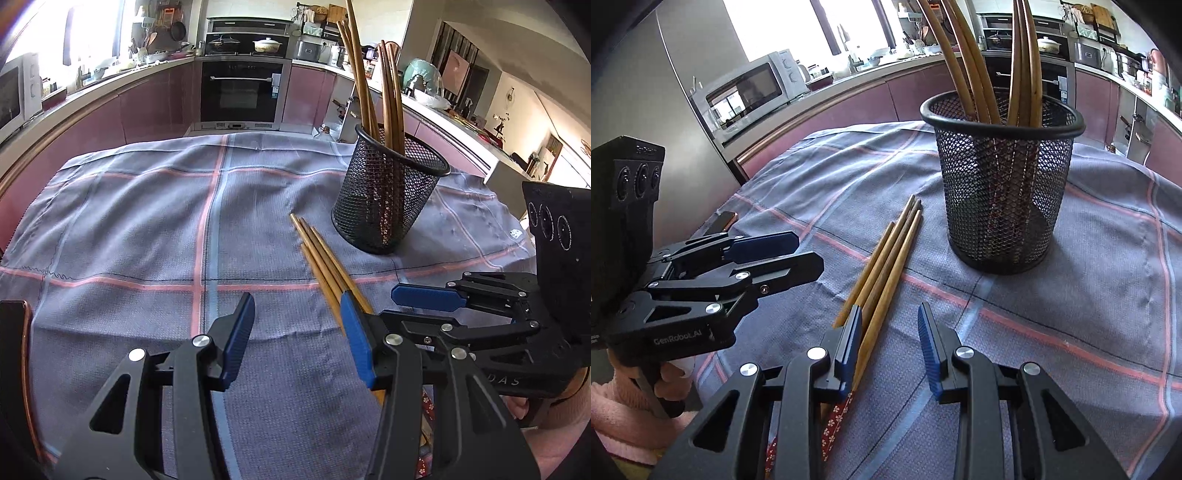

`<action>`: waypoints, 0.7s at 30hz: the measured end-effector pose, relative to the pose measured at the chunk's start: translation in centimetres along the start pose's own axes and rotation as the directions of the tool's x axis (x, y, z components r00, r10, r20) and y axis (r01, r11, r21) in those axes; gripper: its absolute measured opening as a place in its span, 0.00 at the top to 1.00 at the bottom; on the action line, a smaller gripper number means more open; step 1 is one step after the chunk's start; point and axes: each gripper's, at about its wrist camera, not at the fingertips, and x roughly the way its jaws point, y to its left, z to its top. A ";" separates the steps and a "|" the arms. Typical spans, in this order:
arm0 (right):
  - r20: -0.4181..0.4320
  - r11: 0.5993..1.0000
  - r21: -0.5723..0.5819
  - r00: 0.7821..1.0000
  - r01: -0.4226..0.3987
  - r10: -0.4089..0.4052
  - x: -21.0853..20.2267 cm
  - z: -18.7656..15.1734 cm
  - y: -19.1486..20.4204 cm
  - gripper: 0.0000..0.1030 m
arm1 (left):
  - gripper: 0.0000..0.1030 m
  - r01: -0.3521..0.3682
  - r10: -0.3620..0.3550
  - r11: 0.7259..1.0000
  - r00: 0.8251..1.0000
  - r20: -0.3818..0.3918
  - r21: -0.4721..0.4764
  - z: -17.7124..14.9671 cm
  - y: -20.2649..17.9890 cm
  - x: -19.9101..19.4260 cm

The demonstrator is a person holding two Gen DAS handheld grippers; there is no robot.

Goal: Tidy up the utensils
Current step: 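Move both tools back down to the chopstick bundle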

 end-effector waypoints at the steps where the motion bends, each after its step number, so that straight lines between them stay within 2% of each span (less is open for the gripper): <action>1: -0.003 1.000 -0.002 1.000 0.006 -0.006 0.1 0.0 0.0 0.71 | 0.53 0.001 -0.001 1.000 1.000 -0.002 0.000 0.0 0.0 0.1; 21: -0.010 0.998 -0.027 0.999 0.048 -0.048 1.1 0.5 0.6 0.71 | 0.53 0.007 -0.006 1.000 0.999 -0.045 0.022 -0.6 -0.8 1.6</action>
